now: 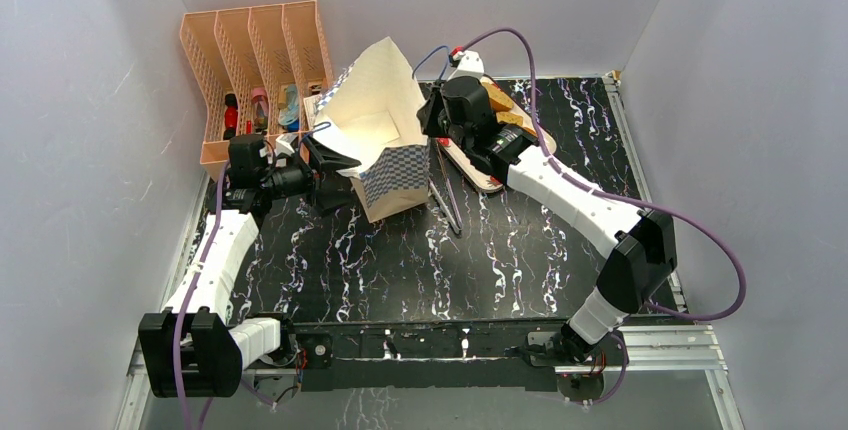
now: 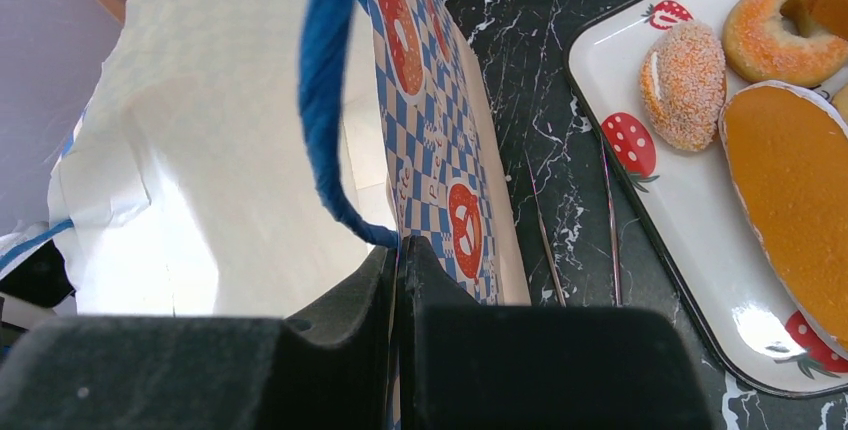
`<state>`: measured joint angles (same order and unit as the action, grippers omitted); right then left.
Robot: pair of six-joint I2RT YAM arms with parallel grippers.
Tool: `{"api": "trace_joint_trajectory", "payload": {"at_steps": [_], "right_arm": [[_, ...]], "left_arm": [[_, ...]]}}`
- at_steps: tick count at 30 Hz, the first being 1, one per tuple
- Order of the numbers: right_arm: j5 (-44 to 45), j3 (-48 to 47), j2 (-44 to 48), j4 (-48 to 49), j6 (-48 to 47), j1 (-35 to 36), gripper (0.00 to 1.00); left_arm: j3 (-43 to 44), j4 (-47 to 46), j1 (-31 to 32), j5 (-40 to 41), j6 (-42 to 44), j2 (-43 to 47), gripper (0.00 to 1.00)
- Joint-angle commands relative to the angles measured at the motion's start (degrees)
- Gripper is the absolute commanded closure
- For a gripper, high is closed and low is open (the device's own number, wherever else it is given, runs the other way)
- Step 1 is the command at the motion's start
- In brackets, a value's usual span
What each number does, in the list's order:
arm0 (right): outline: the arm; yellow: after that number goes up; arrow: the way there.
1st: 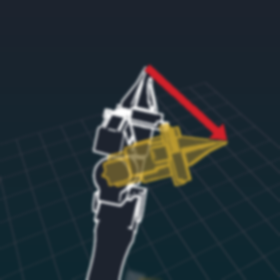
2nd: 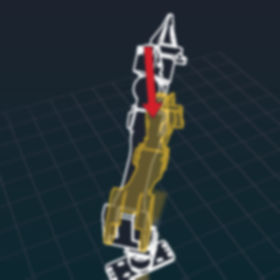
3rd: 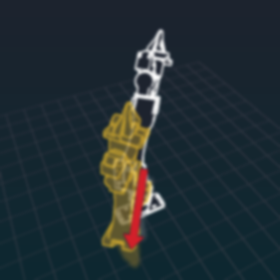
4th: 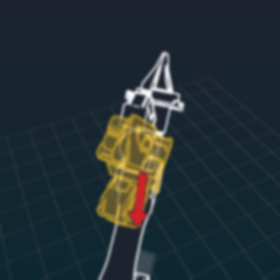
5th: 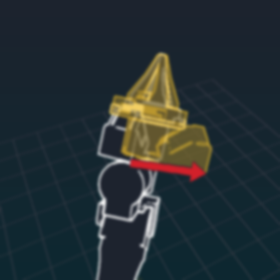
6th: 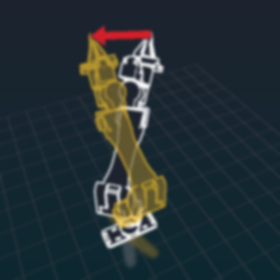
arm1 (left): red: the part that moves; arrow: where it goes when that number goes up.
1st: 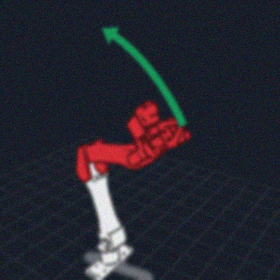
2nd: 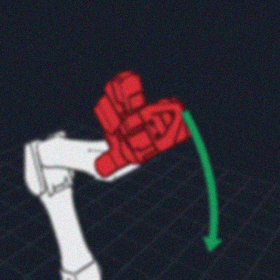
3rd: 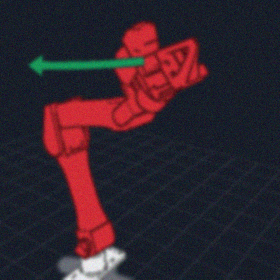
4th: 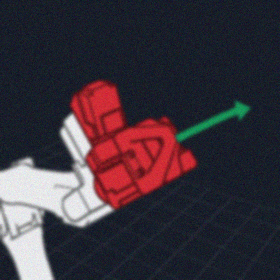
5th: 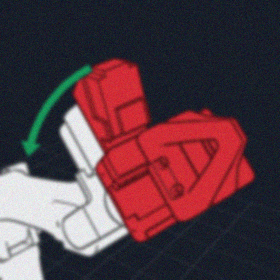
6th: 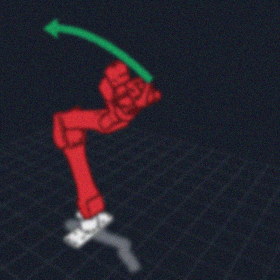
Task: Take the fake bread out of the paper bag
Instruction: Move the paper bag to the center of the board.
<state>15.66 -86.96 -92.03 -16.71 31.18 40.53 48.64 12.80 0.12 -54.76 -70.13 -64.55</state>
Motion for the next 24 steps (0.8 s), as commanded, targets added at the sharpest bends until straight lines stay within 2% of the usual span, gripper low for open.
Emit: {"api": "trace_joint_trajectory", "payload": {"at_steps": [1, 4, 6, 24], "right_arm": [[-1.2, -4.1, -0.1, 5.2, 0.6, 0.0, 1.0], [-1.9, -5.5, -1.1, 4.4, 0.8, 0.1, 1.0], [-1.9, -5.9, -1.5, 4.1, 1.0, 0.1, 1.0], [-5.4, -18.1, -11.2, 3.4, 3.0, -3.4, 1.0]], "left_arm": [[0.1, -1.1, -0.3, -5.2, -1.5, 0.7, 0.15], [0.7, -0.1, -0.3, -6.4, -0.4, 0.5, 0.14], [0.7, -0.3, -0.4, -7.0, -0.2, 0.3, 0.02], [1.5, 8.6, -0.4, -7.9, 5.7, 0.8, 0.02]]}}
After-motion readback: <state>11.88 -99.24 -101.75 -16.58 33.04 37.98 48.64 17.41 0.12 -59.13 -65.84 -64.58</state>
